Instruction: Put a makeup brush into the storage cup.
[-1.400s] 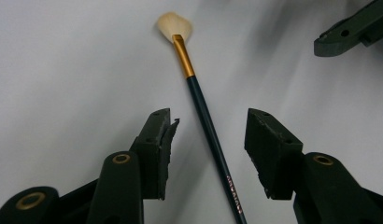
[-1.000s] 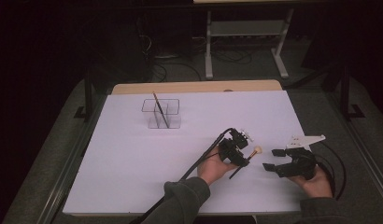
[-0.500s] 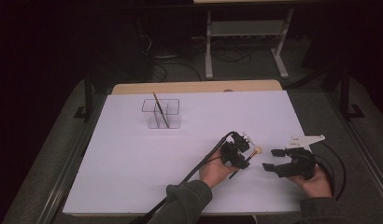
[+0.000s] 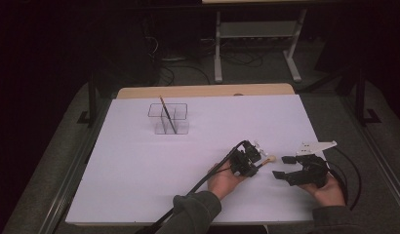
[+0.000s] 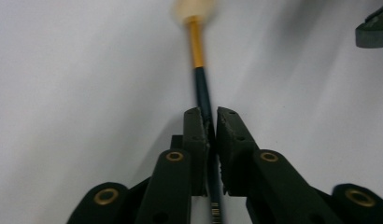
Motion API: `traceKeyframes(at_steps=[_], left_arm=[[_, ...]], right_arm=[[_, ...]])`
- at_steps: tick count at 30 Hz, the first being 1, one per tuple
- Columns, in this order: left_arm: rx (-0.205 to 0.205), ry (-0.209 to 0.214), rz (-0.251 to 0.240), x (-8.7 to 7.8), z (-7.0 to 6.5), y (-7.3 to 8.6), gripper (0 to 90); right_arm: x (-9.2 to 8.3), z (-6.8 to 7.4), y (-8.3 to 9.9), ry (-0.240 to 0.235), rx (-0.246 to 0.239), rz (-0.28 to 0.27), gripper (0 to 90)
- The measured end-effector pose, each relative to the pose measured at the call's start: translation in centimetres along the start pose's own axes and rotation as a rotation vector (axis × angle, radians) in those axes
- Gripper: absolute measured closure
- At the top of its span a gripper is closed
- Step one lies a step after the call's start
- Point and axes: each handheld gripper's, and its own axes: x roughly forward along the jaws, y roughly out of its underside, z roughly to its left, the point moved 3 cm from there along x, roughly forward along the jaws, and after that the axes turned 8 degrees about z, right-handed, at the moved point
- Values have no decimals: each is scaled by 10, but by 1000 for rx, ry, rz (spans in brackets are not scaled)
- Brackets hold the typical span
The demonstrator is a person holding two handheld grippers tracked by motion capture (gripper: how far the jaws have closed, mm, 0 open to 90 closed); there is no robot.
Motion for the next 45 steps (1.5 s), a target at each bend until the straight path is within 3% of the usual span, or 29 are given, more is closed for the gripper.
traceKeyframes(at_steps=[12,22,34,39,40,45], left_arm=[[-10,-6,7,-3,4,2,837],[-49,25,-11,-10,16,13,837],[-97,50,-61,-36,31,42,837],[-108,58,-81,-48,38,58,837],[-93,57,-69,-52,40,61,837],[-95,61,-86,-66,46,76,837]], right_arm=[[4,1,0,-9,8,8,281],[6,3,-2,-18,5,4,280],[8,14,-10,-46,7,-3,279],[12,22,-19,-68,-14,-13,273],[13,24,-20,-69,-16,-9,269],[16,34,-32,-85,-35,5,262]])
